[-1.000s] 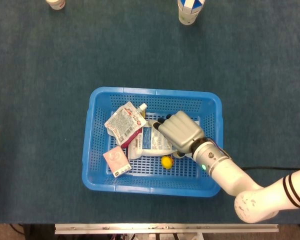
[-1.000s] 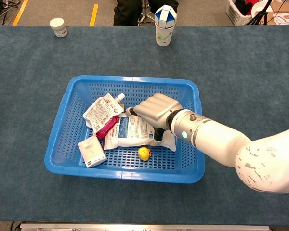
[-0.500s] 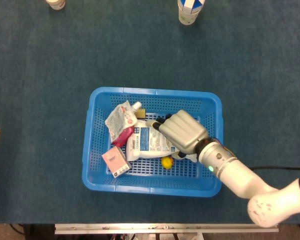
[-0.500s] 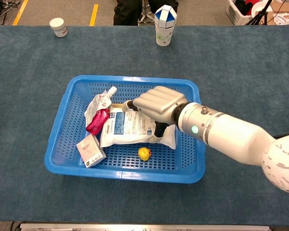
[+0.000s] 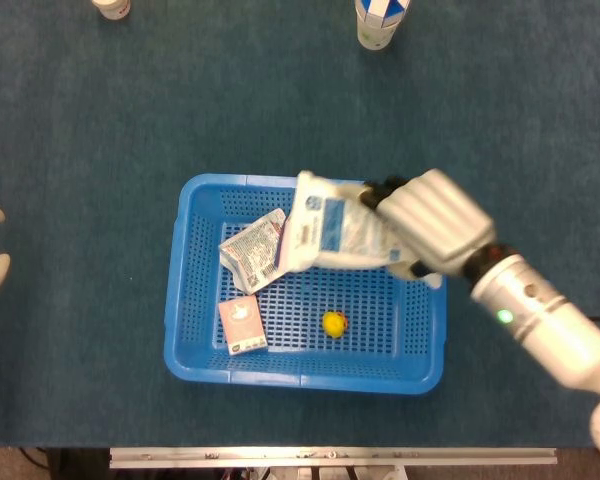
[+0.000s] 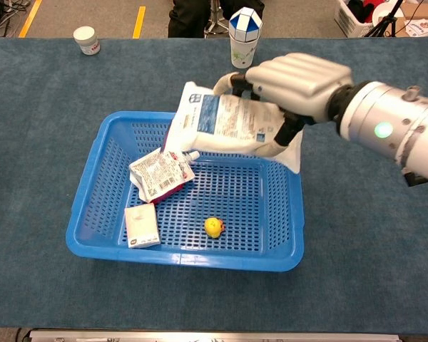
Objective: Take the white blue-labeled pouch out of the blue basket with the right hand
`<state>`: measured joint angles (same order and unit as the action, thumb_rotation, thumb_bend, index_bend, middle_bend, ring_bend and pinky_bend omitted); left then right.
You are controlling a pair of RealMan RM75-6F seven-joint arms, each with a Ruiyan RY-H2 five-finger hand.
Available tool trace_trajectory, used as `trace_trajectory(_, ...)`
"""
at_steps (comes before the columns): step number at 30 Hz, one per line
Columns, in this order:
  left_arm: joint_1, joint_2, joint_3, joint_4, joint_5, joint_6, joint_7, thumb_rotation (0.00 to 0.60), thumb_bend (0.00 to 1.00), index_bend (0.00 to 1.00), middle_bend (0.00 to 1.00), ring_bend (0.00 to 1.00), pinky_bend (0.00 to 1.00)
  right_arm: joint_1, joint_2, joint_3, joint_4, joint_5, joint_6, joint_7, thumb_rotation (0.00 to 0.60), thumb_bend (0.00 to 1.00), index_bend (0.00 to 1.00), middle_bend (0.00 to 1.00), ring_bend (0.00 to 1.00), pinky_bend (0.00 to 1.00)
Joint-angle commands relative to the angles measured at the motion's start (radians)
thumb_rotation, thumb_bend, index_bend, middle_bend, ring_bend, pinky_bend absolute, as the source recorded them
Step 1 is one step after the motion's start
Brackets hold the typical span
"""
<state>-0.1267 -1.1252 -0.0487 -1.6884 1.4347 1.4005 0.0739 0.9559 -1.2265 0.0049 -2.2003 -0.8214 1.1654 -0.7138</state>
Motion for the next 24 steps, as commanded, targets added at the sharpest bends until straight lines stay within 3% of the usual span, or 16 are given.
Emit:
trace_trajectory(1, -0.004, 0.0, -0.001, -0.001, -0.001, -0.004, -0.002, 0.6, 0.27, 0.4, 0.43, 0.31, 0.31, -0.043, 0.072, 0.002, -0.008, -0.021, 0.029, 0.047, 0.6, 0.21, 0.29, 0.4, 0.42, 0.6)
trace_trajectory(7, -0.014, 0.003, -0.006, -0.006, -0.005, -0.016, -0.01, 0.6, 0.27, 0.4, 0.43, 0.31, 0.31, -0.087, 0.163, 0.0, 0.07, 0.016, 0.02, 0.093, 0.6, 0.21, 0.29, 0.4, 0.42, 0.6)
trace_trajectory(13, -0.021, 0.0, -0.006, -0.009, -0.013, -0.029, -0.008, 0.6, 0.27, 0.4, 0.43, 0.31, 0.31, -0.113, 0.168, -0.012, 0.185, 0.071, -0.036, 0.12, 0.6, 0.21, 0.28, 0.39, 0.4, 0.55)
trace_trajectory(15, -0.024, -0.003, -0.007, -0.007, -0.015, -0.032, -0.006, 0.6, 0.27, 0.4, 0.43, 0.31, 0.31, -0.118, 0.148, -0.015, 0.228, 0.091, -0.069, 0.129, 0.6, 0.21, 0.23, 0.36, 0.36, 0.51)
trace_trajectory(19, -0.025, -0.002, -0.006, -0.01, -0.018, -0.031, 0.001, 0.6, 0.27, 0.4, 0.43, 0.31, 0.31, -0.132, 0.128, -0.011, 0.265, 0.077, -0.099, 0.16, 0.6, 0.19, 0.02, 0.17, 0.16, 0.37)
trace_trajectory(24, -0.024, 0.002, -0.004, -0.014, -0.022, -0.033, 0.01, 0.6, 0.27, 0.4, 0.42, 0.31, 0.31, -0.164, 0.137, -0.003, 0.262, 0.014, -0.081, 0.196, 0.6, 0.17, 0.0, 0.06, 0.05, 0.27)
